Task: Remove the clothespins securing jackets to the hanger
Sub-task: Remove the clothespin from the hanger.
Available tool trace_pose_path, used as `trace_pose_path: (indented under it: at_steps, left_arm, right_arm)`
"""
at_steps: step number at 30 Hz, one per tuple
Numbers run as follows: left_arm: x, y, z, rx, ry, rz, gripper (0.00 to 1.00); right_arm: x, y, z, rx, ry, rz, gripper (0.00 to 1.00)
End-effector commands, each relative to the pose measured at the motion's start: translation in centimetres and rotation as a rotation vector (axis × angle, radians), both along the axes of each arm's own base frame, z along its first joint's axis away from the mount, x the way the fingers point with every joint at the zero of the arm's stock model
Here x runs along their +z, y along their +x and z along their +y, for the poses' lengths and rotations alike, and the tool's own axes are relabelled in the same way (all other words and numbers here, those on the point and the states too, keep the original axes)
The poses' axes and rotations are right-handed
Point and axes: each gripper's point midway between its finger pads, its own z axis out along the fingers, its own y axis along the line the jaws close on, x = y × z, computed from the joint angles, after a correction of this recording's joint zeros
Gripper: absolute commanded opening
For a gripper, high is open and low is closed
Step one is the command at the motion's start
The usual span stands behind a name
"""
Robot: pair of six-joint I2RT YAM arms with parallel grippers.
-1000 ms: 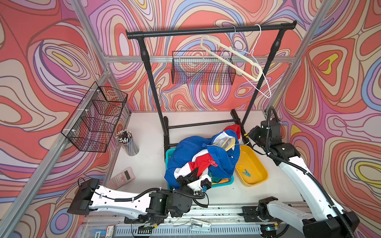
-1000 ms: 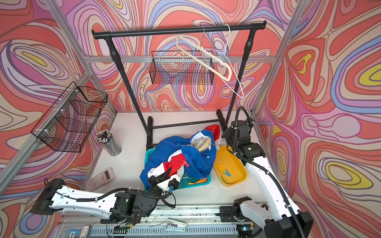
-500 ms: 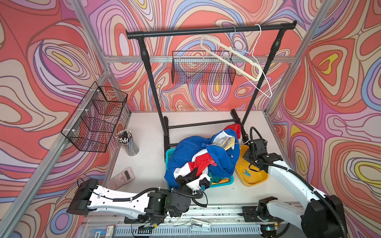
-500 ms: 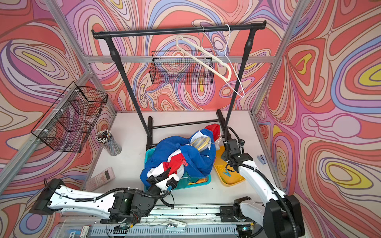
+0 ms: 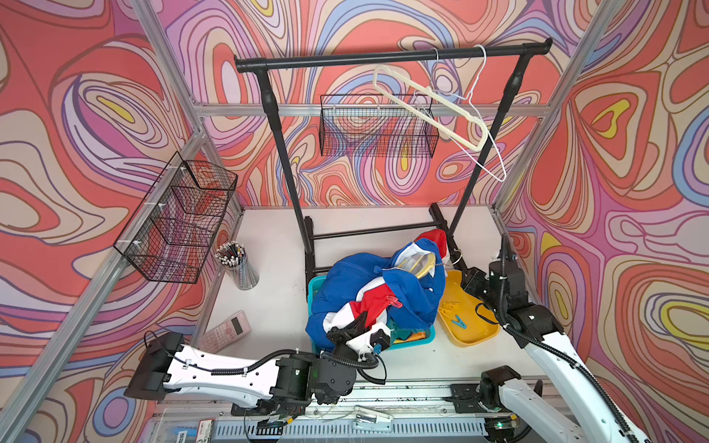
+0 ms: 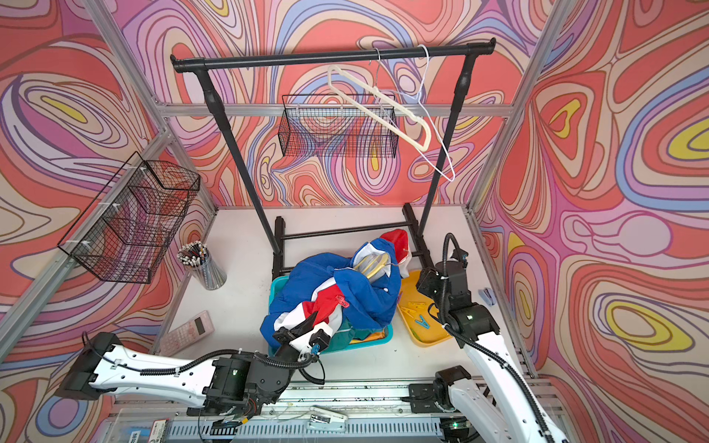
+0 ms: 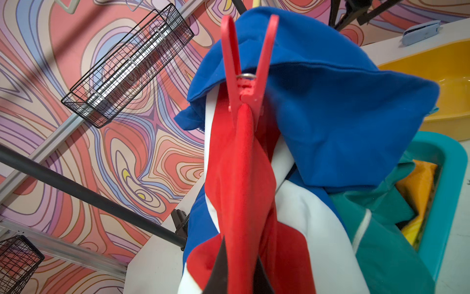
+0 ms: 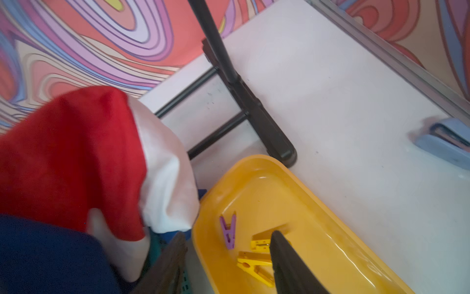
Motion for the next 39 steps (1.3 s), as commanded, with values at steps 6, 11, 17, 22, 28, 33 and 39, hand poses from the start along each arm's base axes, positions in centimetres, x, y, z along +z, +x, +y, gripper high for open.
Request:
trace_pose_path:
  at_steps: [6, 11, 17, 22, 28, 33, 39]
  left_arm:
    - [2.5, 1.0, 1.5, -0.013, -0.263, 0.17, 0.0]
    - [2.2, 0.8, 1.2, -0.043, -0.269, 0.217, 0.0]
    - [1.5, 1.0, 0.5, -0.052, -0.263, 0.294, 0.0]
    - [1.4, 1.3, 0.2, -0.056, -0.296, 0.354, 0.0]
    - [1.3, 1.5, 0.1, -0.057, -0.302, 0.385, 0.0]
    - [1.1, 1.3, 0.0, -0.069, -0.31, 0.403, 0.0]
    - [1.0, 1.3, 0.5, -0.071, -0.335, 0.417, 0.0]
  right_arm:
    - [6.6, -0.6, 3.4, 0.237, 0.015, -0.299, 0.52]
    - [10.7, -0.8, 5.8, 0.375, 0.05, -0.491, 0.56]
    - [14.5, -0.1, 8.7, 0.513, 0.102, -0.649, 0.57]
    - [14.0, 0.1, 11.9, 0.604, 0.089, -0.659, 0.57]
    - [13.7, 0.1, 16.1, 0.691, 0.044, -0.693, 0.57]
    - [13.6, 1.7, 17.4, 0.699, 0.05, -0.688, 0.57]
    - [13.4, 2.9, 18.8, 0.731, 0.067, -0.659, 0.32]
